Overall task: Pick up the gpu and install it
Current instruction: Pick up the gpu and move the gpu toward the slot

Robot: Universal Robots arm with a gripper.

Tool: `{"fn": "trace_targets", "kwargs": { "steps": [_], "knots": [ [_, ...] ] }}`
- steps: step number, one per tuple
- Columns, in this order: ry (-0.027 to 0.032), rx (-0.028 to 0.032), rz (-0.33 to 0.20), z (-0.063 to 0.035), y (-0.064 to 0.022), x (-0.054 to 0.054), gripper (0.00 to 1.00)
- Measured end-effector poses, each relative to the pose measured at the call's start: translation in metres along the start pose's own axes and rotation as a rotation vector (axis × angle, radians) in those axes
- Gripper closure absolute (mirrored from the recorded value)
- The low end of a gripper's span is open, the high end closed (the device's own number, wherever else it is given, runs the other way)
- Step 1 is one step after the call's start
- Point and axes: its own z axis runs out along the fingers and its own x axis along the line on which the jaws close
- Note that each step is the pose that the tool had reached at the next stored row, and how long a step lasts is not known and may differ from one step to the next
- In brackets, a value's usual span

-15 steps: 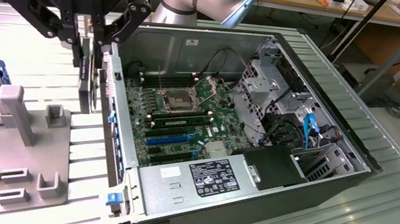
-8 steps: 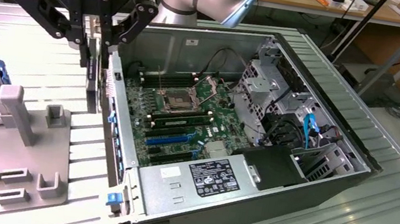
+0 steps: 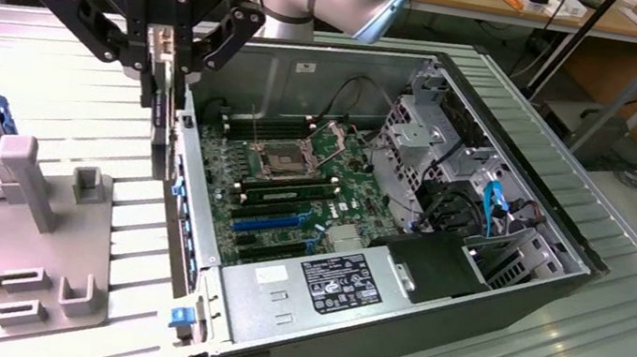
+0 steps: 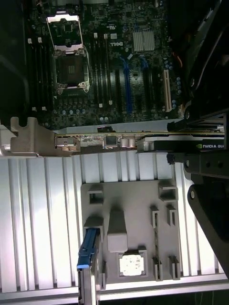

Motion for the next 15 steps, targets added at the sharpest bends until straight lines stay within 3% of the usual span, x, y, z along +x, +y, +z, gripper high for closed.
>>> {"fn": "trace_targets", "kwargs": {
  "steps": [15],
  "knots": [
    [0.0, 0.0, 0.0, 0.0005, 0.0014, -0.019, 0.73]
  ]
}}
